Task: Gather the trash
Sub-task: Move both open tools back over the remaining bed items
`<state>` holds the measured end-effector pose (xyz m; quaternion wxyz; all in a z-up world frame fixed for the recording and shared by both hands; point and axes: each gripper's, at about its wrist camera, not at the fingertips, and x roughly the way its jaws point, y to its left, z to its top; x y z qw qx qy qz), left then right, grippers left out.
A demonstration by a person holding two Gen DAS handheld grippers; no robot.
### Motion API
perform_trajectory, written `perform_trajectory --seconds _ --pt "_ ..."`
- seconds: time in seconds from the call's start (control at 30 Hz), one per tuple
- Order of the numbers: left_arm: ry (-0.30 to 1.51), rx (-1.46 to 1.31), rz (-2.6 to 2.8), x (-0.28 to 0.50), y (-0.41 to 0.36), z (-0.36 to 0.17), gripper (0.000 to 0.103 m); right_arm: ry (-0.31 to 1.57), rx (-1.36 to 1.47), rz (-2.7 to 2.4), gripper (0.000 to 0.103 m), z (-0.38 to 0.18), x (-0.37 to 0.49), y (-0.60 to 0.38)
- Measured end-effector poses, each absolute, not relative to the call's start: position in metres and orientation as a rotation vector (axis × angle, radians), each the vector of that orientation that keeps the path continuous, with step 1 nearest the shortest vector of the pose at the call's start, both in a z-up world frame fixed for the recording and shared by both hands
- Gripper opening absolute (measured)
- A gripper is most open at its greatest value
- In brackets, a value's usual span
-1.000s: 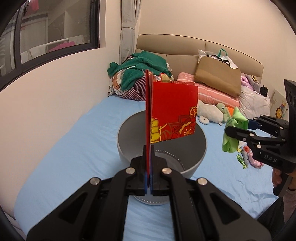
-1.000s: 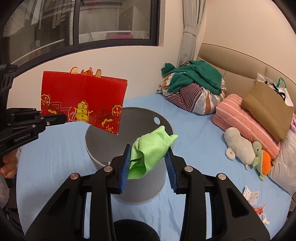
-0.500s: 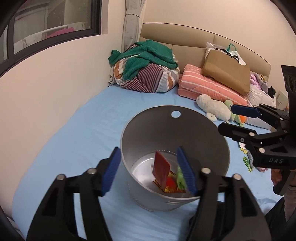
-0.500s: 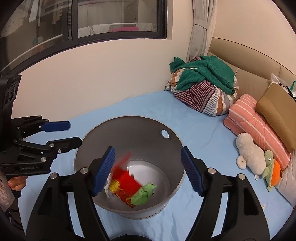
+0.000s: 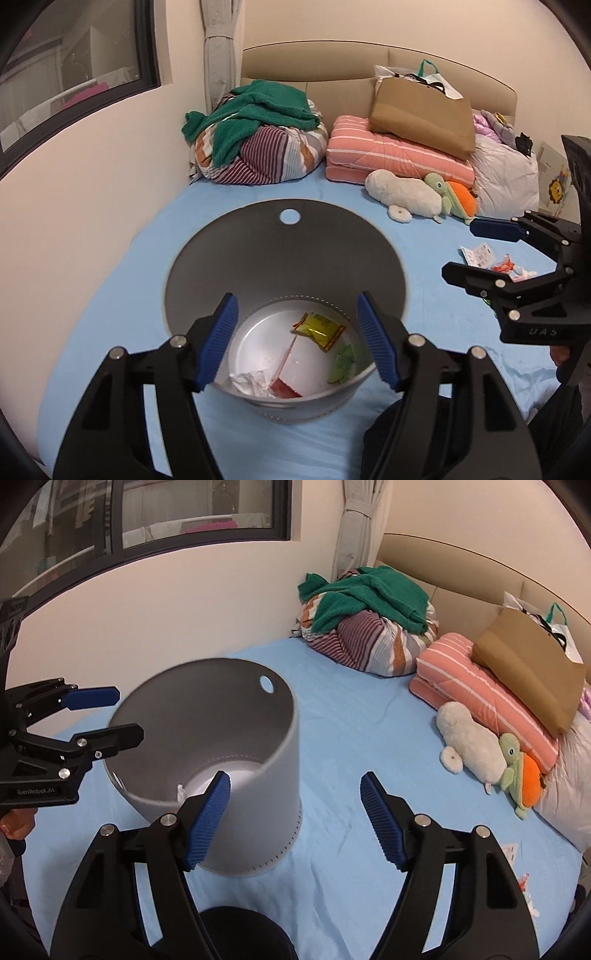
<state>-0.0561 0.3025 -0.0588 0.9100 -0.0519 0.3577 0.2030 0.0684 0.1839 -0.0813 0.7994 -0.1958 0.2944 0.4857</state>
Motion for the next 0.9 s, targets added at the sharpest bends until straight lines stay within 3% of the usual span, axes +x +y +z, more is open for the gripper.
perform_trajectory --seconds 0.43,0.63,0.9 --pt "0.806 -0.049 0.17 0.027 0.183 -0.1 0.067 0.693 -0.333 0.742 0.069 -0.119 0.122 0.027" --pt "0.855 -0.064 0.07 0.072 0.127 -0.131 0.067 0.733 -0.291 0.608 0.059 -0.137 0.154 -0.042" --pt "0.921 -0.044 -0.004 0.127 0.068 -0.17 0.067 0.772 -0.241 0.47 0.056 -0.172 0.196 -0.107"
